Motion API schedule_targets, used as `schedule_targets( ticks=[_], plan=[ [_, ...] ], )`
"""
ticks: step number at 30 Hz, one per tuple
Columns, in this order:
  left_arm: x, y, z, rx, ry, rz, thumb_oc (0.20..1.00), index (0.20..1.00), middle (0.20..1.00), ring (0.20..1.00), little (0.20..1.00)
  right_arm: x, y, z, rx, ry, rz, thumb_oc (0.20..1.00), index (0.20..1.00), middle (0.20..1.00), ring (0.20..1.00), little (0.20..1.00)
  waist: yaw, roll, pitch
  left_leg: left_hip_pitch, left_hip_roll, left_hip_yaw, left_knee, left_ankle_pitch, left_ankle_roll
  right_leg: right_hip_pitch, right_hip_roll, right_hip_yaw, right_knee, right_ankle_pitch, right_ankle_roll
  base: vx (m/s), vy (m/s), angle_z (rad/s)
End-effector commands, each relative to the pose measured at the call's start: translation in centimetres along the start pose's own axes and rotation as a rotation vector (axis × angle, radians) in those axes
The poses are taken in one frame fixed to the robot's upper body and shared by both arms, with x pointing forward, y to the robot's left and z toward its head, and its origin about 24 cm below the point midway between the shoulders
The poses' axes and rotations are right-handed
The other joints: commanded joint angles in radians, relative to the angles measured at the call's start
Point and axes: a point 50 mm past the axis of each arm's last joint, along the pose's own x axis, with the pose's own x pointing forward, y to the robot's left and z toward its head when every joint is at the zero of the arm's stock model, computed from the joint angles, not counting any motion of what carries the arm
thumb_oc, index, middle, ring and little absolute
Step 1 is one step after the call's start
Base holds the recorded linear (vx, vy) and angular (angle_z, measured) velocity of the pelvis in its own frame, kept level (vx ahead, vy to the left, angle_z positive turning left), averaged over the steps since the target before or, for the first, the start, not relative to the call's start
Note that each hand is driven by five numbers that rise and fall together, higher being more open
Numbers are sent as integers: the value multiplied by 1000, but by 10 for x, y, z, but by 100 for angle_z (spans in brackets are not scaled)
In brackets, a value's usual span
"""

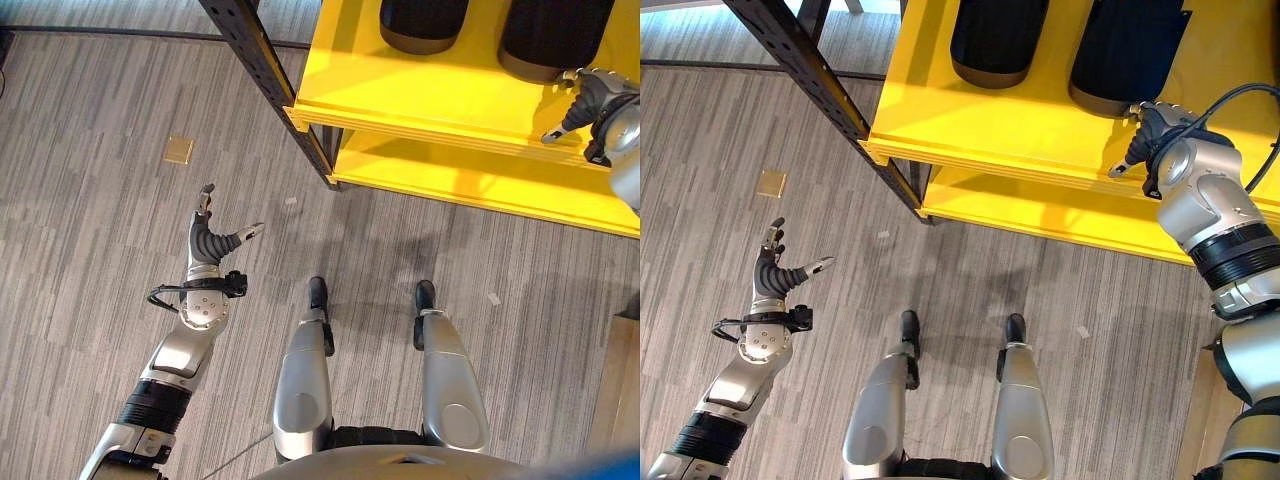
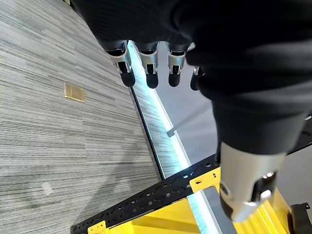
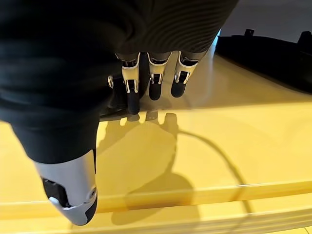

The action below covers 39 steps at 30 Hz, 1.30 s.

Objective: Move parts from the plastic box to the shelf.

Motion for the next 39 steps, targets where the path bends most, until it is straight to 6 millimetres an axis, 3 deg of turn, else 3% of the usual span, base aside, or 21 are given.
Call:
schedule_targets(
  ticks=[1,9,17,32,35,36,39],
  plan=[
    [-2,14,15,35,-104,18,1000,1000,1000,1000,1000,-1,-34,-4,2,48,-127,1000,1000,1000,1000,1000,4,-31,-30,-5,-5,-15,52,-65,34,40,-22,-70,70,-110,-32,0,0,0],
    [-3,14,13,24,-101,22,1000,1000,1000,1000,1000,0,-21,-21,-7,141,-90,1000,1000,1000,1000,1000,-7,-29,-29,3,-6,-4,51,-69,37,42,-23,-64,59,-104,-30,-10,21,-1],
    [-3,13,14,8,-99,24,1000,1000,1000,1000,1000,2,-9,-16,52,87,-81,1000,1000,1000,1000,1000,-14,-31,-40,27,-6,10,28,-70,36,66,-24,-64,19,-92,-26,-14,35,-4],
    [-7,10,6,7,-49,30,1000,1000,1000,1000,1000,-40,30,59,177,-374,31,1000,1000,1000,1000,1000,-54,-74,-119,126,19,49,-29,-69,35,176,-15,-57,-100,-54,-9,19,25,-3],
    [-11,4,-1,-2,-9,6,1000,1000,1000,1000,1000,-45,42,72,307,-446,69,1000,1000,1000,1000,1000,-50,-81,-148,161,20,51,-55,-64,35,220,-16,-61,-136,-48,-6,82,56,-3],
    [-14,2,-10,-15,47,-16,1000,1000,1000,1000,1000,-51,49,79,444,-489,107,1000,1000,1000,1000,1000,-49,-87,-166,184,21,53,-77,-60,34,247,-16,-64,-162,-42,-1,91,52,-2],
    [-19,-5,-23,-56,131,-60,1000,1000,1000,1000,1000,-65,59,91,646,-557,181,1000,1000,1000,1000,1000,-59,-98,-201,215,21,57,-109,-50,30,280,-17,-59,-203,-25,10,89,73,-1]
  ],
)
